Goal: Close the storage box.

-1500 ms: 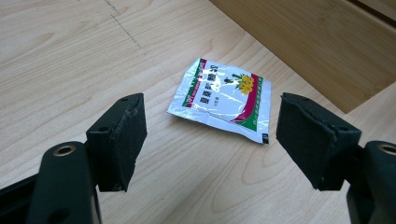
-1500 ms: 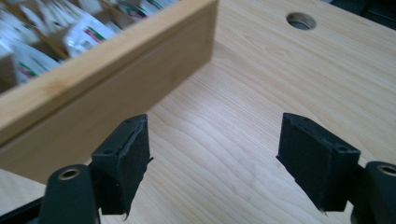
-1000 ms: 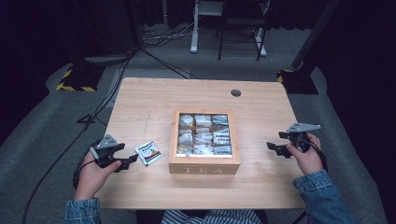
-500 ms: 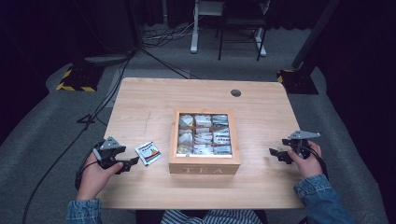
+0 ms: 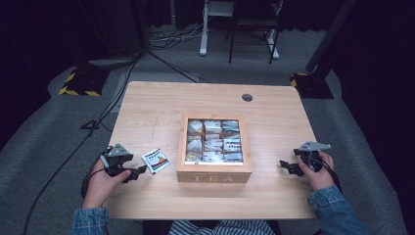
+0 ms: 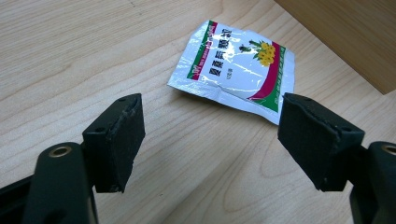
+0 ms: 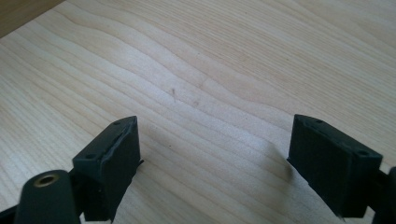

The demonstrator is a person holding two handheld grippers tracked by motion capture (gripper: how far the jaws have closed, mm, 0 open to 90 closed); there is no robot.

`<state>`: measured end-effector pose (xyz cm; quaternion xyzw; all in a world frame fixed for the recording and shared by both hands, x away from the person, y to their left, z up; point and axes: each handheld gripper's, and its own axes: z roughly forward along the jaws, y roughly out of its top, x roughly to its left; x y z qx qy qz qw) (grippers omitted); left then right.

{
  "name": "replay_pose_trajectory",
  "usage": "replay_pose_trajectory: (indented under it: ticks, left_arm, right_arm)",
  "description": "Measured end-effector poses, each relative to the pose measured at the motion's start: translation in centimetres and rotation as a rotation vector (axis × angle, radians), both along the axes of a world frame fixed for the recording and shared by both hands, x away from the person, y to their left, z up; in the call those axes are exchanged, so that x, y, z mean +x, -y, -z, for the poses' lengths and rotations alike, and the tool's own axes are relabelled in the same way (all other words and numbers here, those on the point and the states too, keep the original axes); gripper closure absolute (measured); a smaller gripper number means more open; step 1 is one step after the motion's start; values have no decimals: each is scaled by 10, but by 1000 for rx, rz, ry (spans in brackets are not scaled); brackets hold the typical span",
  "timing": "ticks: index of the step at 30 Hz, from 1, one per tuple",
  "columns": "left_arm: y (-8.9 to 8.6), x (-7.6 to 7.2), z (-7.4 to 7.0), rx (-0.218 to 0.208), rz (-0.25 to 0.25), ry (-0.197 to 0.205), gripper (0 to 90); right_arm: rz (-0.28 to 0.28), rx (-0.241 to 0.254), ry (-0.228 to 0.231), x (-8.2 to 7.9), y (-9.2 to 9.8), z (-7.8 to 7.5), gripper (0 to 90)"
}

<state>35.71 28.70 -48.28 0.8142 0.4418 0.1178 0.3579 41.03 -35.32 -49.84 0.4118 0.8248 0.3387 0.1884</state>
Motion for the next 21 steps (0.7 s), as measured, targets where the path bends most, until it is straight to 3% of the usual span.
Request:
replay_pose_trajectory:
  ticks: [4, 21]
  left_arm:
    - [0, 1, 2, -3, 5, -9, 238]
    - [2, 4, -1, -15, 11, 2, 237]
  right_arm:
    - [28, 36, 10, 0, -1, 5, 152]
    - [30, 36, 9, 0, -1, 6, 145]
